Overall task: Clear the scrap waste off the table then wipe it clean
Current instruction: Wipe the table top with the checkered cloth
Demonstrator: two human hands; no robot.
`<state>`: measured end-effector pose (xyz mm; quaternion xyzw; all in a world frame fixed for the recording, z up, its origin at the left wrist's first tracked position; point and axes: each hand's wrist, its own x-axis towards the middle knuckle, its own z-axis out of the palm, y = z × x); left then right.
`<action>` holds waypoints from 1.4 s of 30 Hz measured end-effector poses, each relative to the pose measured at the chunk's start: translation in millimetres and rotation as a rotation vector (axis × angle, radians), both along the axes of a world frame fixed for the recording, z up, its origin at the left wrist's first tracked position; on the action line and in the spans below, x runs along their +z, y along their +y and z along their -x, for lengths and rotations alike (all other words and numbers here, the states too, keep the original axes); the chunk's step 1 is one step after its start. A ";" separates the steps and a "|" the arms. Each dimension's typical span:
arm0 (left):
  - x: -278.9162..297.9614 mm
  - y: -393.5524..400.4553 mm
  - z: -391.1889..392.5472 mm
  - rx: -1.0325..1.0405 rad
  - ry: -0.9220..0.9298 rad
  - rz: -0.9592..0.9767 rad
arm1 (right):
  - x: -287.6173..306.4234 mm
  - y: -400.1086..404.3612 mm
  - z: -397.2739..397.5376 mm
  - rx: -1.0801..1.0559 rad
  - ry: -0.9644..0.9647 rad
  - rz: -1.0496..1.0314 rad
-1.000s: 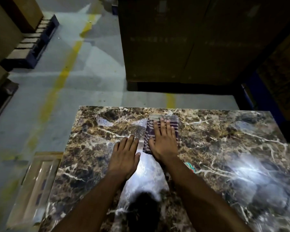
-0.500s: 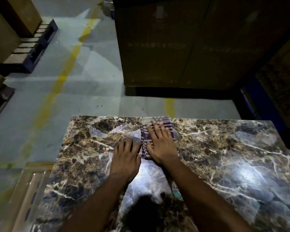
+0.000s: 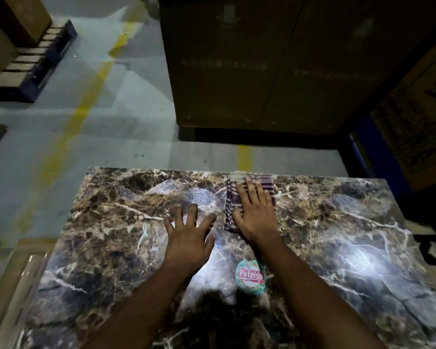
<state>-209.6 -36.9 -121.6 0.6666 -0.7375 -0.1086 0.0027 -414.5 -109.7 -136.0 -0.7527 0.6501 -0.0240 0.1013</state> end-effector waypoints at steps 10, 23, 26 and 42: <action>1.1 35.9 10.9 -0.050 -0.007 0.052 | 1.3 57.2 17.6 0.019 -0.019 -0.005; -1.7 114.1 7.5 -0.086 -0.008 0.034 | 6.9 125.4 -11.2 -0.028 -0.019 -0.052; -3.4 131.6 2.8 -0.058 0.002 0.069 | 10.2 173.4 -22.4 0.111 -0.018 -0.068; -4.3 200.1 5.4 -0.130 0.003 0.038 | 7.3 271.6 27.0 0.053 0.035 -0.083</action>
